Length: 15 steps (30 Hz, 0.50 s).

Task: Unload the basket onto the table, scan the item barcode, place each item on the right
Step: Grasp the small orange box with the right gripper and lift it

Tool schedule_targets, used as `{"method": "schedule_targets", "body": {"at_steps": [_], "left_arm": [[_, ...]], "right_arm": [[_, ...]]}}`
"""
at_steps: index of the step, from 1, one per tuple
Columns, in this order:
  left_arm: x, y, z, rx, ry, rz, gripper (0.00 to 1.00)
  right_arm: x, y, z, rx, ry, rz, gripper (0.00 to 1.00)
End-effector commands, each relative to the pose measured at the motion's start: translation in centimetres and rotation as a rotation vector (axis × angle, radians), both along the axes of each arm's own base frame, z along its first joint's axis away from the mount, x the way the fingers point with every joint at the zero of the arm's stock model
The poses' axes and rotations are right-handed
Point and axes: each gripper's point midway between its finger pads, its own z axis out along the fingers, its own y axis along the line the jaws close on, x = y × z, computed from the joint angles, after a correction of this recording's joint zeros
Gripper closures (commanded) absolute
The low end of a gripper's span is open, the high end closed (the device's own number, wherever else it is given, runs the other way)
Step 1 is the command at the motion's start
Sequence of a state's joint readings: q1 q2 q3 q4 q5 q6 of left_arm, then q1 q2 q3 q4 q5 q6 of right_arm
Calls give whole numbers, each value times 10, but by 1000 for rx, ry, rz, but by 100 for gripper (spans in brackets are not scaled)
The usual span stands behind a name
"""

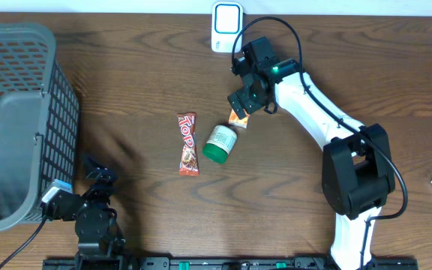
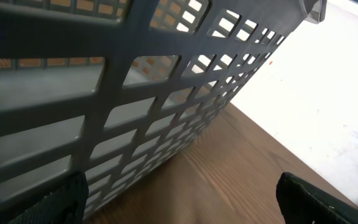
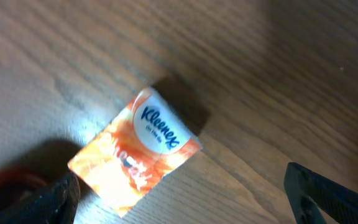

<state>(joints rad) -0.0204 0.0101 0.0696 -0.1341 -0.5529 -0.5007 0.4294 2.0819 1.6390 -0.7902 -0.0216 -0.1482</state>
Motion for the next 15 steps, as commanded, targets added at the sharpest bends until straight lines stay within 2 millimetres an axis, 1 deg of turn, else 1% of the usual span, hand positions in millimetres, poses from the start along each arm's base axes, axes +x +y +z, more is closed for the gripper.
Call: {"method": "schedule_targets", "body": {"at_steps": [1,2,5,7,12,15], "left_arm": [[-2,3,-11,5,35,19,3],[-2,3,-11,5,35,19,3],[-2,3,-11,5,35,19,3],[-2,3,-11,5,35,19,3],[-2,3,-11,5,35,19,3],[-2,3,-11,5,35,19,3]], "right_arm": [[-7,6,2,-17,-12,198,1],[-11,7,-2,-27,-10,274,1],[-16,8,-10,-37,2,354,1],[-18,9,-13,-38,7,374,1],[-6,11,-21,-33,-25,376,1],[-2,18,-30,-6,-30,383,1]]}}
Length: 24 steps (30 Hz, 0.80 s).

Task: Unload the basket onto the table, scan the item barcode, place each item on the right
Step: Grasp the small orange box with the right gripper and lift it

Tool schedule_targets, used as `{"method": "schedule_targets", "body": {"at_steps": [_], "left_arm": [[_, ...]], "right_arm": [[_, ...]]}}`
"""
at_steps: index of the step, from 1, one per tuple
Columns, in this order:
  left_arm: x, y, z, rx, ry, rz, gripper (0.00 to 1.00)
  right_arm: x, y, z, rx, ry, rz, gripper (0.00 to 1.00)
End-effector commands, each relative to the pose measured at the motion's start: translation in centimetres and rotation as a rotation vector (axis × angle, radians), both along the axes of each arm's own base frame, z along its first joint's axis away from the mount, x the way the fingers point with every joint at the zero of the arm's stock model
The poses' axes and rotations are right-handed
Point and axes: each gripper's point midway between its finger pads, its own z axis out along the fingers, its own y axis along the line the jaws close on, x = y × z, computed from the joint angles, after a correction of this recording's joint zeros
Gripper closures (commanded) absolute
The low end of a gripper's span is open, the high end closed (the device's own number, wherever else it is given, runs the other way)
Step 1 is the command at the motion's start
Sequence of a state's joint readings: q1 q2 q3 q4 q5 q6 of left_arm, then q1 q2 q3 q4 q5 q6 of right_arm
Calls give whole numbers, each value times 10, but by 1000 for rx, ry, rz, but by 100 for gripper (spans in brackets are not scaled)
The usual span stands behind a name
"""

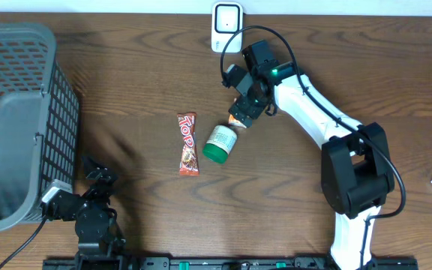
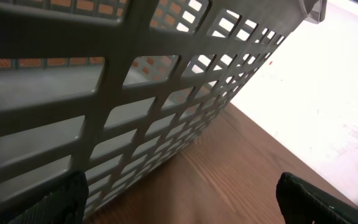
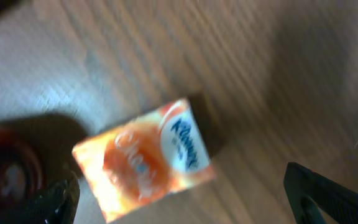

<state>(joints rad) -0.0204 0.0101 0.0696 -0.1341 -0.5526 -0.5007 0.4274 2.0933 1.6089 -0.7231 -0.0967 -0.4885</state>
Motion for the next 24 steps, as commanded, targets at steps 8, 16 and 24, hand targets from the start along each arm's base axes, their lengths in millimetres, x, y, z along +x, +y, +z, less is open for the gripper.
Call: {"method": "schedule_targets", "body": {"at_steps": [8,16,24], "left_arm": [[-2,3,-11,5,35,20,3],[-2,3,-11,5,35,20,3],[-2,3,-11,5,35,20,3]], "right_arm": [[-9,6,-58,7,107,48,1],[-10,5,-60,1,113,50,42],[-9,6,-54,19,121,-9,71]]}}
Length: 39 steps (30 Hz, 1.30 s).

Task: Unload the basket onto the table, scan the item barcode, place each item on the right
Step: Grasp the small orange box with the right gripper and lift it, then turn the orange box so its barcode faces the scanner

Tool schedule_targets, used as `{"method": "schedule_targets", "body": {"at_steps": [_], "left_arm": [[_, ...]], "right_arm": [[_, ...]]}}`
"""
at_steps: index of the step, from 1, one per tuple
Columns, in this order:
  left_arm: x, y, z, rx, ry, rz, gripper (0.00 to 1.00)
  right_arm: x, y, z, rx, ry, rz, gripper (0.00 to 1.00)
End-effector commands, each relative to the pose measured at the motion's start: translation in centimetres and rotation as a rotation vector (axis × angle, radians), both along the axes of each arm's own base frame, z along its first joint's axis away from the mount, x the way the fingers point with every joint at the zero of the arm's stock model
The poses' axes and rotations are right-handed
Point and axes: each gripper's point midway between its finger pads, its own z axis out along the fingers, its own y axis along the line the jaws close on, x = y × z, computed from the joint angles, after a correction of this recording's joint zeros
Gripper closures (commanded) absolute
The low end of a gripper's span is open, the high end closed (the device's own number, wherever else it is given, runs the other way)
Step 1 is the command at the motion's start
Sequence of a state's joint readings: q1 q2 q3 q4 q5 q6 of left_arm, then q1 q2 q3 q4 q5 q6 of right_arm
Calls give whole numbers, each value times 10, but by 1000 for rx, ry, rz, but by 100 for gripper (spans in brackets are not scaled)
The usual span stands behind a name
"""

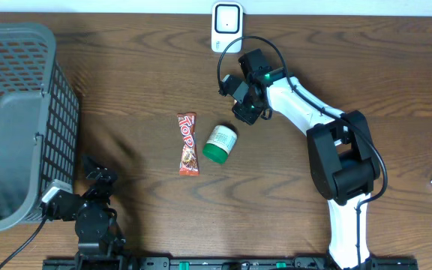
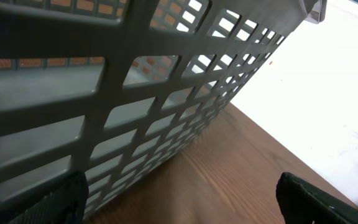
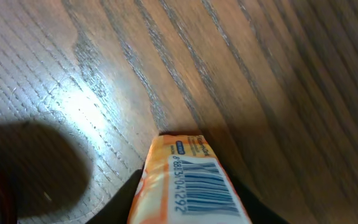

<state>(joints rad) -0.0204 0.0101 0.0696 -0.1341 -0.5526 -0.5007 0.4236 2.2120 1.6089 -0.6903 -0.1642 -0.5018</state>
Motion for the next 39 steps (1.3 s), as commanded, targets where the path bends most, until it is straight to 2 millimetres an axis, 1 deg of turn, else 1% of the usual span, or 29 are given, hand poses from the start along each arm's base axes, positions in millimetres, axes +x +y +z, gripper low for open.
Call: {"method": "schedule_targets", "body": {"at_steps": [1,3,5,8,12,13,19,21,23,25,28,31,35,39], "left_arm": [[-2,3,-11,5,35,20,3],[-2,3,-11,5,35,19,3],[-2,3,-11,5,35,19,3],[-2,3,-11,5,35,20,3],[-2,3,-11,5,35,20,3],[-2,3,-11,5,35,19,3],[-2,3,-11,5,35,19,3],[-2,3,-11,5,35,20,3],[-2,3,-11,5,35,20,3],[-2,3,-11,5,35,20,3],[-2,3,-11,5,35,20,3],[-2,3,-11,5,35,20,3],[-2,3,-11,5,35,19,3],[-2,3,-11,5,35,20,3]], "right_arm": [[-2,-1,-1,1,19,-51,71],[1,0,8,16,13,-85,71],[2,1,22,33,1,-99,72],[-1,3,53,66,-27,-92,72],[-13,2,97,102,-53,-83,80],[-17,2,107,113,-61,-75,80],[-47,11,178,262,-113,60,81],[-59,13,203,324,-130,101,85],[-72,14,221,375,-137,156,91],[-89,14,238,434,-144,247,94],[-111,13,253,511,-157,413,97],[-126,11,264,620,-175,552,99],[-137,5,276,784,-249,704,99],[-139,3,273,920,-360,812,99]]}}
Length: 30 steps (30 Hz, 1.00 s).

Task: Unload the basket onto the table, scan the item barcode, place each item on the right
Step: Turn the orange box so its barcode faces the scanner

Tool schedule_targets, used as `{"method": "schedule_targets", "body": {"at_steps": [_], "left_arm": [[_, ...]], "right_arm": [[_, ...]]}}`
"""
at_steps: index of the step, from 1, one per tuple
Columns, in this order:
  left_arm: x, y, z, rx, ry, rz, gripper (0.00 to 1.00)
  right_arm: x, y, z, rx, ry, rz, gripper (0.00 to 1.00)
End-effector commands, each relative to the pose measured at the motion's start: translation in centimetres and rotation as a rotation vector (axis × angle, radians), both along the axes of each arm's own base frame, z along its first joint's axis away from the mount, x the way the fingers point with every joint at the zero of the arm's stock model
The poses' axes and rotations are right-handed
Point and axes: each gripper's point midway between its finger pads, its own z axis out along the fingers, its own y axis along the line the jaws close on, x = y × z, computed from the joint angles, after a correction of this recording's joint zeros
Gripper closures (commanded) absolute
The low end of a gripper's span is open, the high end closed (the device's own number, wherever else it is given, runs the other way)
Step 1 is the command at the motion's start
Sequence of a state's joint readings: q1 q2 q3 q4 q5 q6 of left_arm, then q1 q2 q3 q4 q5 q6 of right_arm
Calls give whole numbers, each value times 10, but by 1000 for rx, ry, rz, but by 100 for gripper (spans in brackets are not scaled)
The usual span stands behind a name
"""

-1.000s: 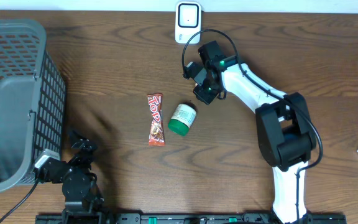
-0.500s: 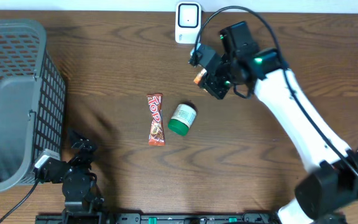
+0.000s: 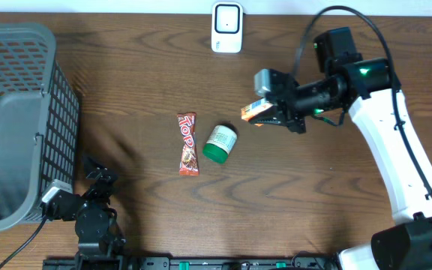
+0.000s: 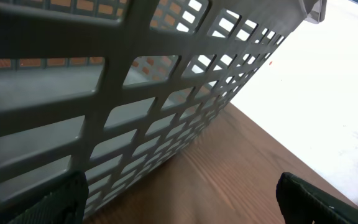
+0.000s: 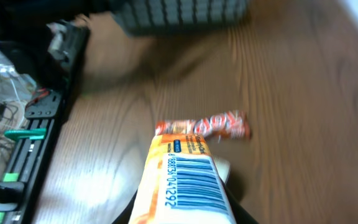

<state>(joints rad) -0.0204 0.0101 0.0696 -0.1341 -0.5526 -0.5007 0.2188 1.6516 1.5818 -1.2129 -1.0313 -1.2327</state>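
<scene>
My right gripper is shut on an orange Kleenex tissue pack, held above the table and pointing left. The right wrist view shows the pack close up, its barcode face turned toward that camera; the fingertips are hidden behind it. A white scanner stands at the table's far edge, to the upper left of the pack. Low at the front left my left gripper is open, with nothing between its fingers.
A red candy bar and a green-capped bottle lie mid-table, left of the held pack. The candy bar also shows in the right wrist view. A grey mesh basket fills the left side, close to the left gripper.
The right gripper was low on the table just below the scanner with the pack in it. Now it holds the pack higher and further right, turned to point left. The left arm is unchanged.
The right gripper hung open over the tissue pack lying beside the bottle, and was still open over it half a second later. Then it was shut on the pack at table level, barcode showing. Now the pack is held above the table, right of the bottle.
</scene>
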Motion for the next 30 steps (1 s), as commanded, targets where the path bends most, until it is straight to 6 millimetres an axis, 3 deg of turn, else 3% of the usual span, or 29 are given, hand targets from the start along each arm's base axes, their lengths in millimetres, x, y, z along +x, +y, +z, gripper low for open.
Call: {"method": "schedule_targets", "body": {"at_steps": [1,10,17,30], "left_arm": [[-2,3,-11,5,35,20,3],[-2,3,-11,5,35,20,3],[-2,3,-11,5,35,20,3],[-2,3,-11,5,35,19,3]], "right_arm": [[-9,9,9,261,-151,166,99],[-2,16,-16,531,-189,206,99],[-3,21,-22,535,-211,228,99],[-3,24,-21,501,67,161,99]]}}
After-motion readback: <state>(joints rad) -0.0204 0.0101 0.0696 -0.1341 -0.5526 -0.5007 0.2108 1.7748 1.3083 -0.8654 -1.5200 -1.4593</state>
